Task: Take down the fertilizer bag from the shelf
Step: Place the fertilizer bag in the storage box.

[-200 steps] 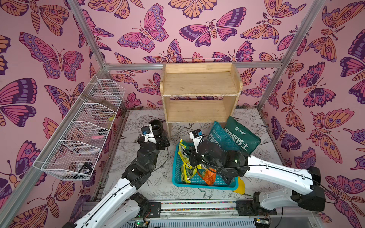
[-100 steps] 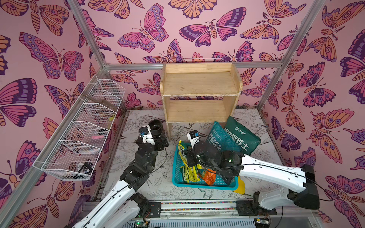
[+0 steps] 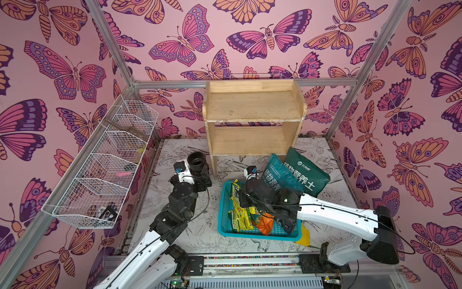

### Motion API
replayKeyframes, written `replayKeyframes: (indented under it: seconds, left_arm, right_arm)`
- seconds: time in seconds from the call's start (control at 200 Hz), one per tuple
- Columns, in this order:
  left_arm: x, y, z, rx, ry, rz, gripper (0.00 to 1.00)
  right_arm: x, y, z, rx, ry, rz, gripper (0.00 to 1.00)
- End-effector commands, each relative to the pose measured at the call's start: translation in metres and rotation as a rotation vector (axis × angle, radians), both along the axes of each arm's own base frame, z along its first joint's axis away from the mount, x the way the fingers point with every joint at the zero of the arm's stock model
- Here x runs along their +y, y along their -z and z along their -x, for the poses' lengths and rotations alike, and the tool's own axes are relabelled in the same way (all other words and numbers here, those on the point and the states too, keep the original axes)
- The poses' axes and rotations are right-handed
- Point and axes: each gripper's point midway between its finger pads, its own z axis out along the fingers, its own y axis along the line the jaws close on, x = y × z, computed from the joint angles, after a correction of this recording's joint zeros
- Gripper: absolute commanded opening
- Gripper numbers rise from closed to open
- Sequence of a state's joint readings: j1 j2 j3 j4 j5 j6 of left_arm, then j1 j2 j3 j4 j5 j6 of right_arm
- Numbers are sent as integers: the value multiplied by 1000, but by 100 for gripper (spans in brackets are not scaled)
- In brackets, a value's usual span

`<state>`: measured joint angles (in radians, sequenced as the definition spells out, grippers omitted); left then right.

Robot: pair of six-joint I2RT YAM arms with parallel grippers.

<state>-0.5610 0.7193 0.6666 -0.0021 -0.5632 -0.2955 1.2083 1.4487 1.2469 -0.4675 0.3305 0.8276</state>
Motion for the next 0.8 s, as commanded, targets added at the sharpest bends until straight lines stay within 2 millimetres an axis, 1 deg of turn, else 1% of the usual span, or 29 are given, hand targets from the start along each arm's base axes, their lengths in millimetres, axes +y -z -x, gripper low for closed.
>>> replayKeyframes:
  seconds: [0.0, 0.125, 0.15, 0.18, 0.225, 0.23, 0.245, 0.275, 0.335, 0.366, 0.436, 0.521, 0.561, 0.616, 0.631, 0.636, 0.656, 0.701, 0.791]
  left_arm:
    - [7, 7, 1, 15, -24, -28, 100]
    - [7, 7, 1, 15, -26, -28, 100]
    - [8, 7, 1, 15, -30, -28, 100]
    - [8, 6, 2, 14, -29, -29, 100]
    - [9, 7, 2, 15, -32, -32, 100]
    - [9, 7, 2, 16, -32, -32, 100]
    - [9, 6, 2, 14, -33, -32, 100]
    - [9, 7, 2, 14, -34, -36, 100]
    - [10, 7, 2, 15, -39, -44, 100]
    - [11, 8, 2, 18, -42, -51, 100]
    - [12, 9, 1, 23, -48, -61, 100]
    - [15, 13, -3, 36, -67, -82, 100]
    - [18, 15, -5, 44, -83, -95, 100]
    - [23, 18, -8, 57, -109, -118, 100]
    - [25, 19, -9, 61, -119, -126, 100]
    - [26, 19, -9, 63, -123, -128, 100]
    - [29, 20, -10, 68, -140, -135, 100]
    - [39, 24, -13, 83, -192, -152, 100]
    - [64, 33, -19, 116, -303, -195, 100]
  right_arm:
    - [8, -1, -2, 20, 3, -25, 0]
    - [16, 8, -2, 59, -20, 1, 0]
    - [16, 8, -2, 62, -21, 6, 5]
    - [17, 8, -2, 62, -21, 9, 17]
    - [15, 6, -3, 55, -17, 8, 43]
    - [15, 5, -3, 53, -18, 8, 44]
    - [14, 4, -4, 48, -14, 7, 54]
    - [12, 2, -5, 39, -7, 8, 69]
    - [6, -2, -7, 16, 10, 14, 93]
    - [2, -5, -9, -1, 16, 18, 100]
    - [-7, -12, -14, -54, 27, 45, 99]
    - [-28, -27, -28, -118, 57, 101, 99]
    - [-42, -34, -37, -137, 81, 127, 99]
    - [-65, -46, -53, -174, 127, 157, 99]
    - [-74, -52, -58, -193, 142, 168, 99]
    - [-74, -52, -58, -193, 142, 168, 99]
    - [-87, -60, -65, -230, 164, 188, 99]
    - [-109, -79, -73, -323, 211, 238, 99]
    - [-150, -123, -81, -531, 291, 359, 99]
